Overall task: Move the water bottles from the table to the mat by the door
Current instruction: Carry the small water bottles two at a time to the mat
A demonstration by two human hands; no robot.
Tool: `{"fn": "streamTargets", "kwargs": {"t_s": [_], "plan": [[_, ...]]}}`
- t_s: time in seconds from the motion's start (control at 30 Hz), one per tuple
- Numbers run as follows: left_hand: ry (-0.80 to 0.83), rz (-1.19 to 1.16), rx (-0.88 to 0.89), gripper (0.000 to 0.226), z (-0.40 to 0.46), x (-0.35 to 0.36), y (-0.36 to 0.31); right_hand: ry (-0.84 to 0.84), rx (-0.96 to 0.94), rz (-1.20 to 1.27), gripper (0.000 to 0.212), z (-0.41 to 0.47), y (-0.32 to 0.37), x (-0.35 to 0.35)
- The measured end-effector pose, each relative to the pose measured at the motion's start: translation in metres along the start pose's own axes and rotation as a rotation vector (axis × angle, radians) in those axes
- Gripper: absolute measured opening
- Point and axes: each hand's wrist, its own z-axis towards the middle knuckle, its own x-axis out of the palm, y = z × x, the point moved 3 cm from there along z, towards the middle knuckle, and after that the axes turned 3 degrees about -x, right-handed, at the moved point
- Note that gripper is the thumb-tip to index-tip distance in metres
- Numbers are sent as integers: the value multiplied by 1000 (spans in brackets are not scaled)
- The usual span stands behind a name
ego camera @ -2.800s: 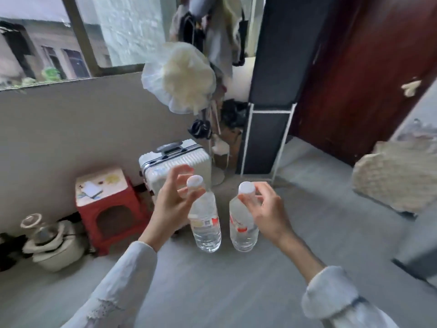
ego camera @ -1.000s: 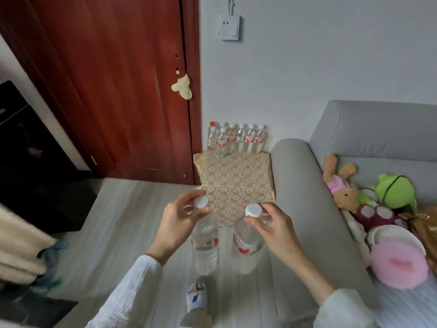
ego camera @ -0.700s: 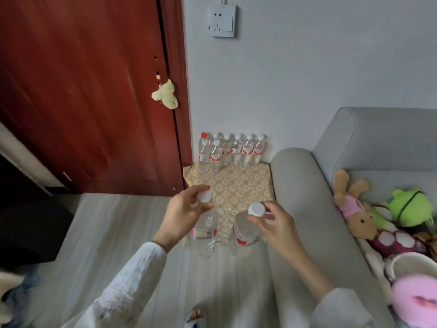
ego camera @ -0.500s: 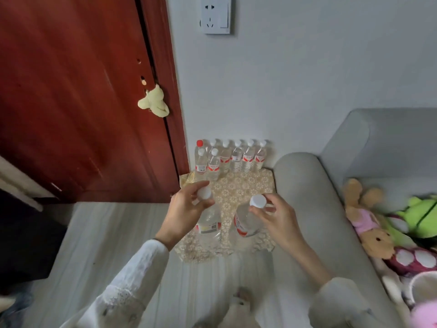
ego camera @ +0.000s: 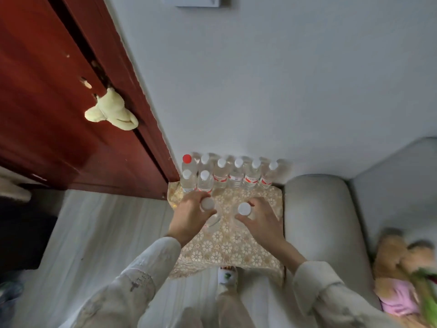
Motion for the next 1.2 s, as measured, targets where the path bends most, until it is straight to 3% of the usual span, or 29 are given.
{"fn": "streamTargets", "kwargs": {"t_s": [0.27,0.47,0.77,0.93,1.2], "plan": [[177,157,-25,37,101,61,6,119,162,27,35,91,-50,18],[287,296,28,31,144,89,18,95,246,63,32,130,-70,37],[304,391,74,30,169,113,30,11,292,147,29,157,-87,61],[235,313,40,32,173,117,34,-14,270,151,30,164,-92,66],[159,78,-165,40,165,107,27,187,251,271,40,156,-78,56]]}}
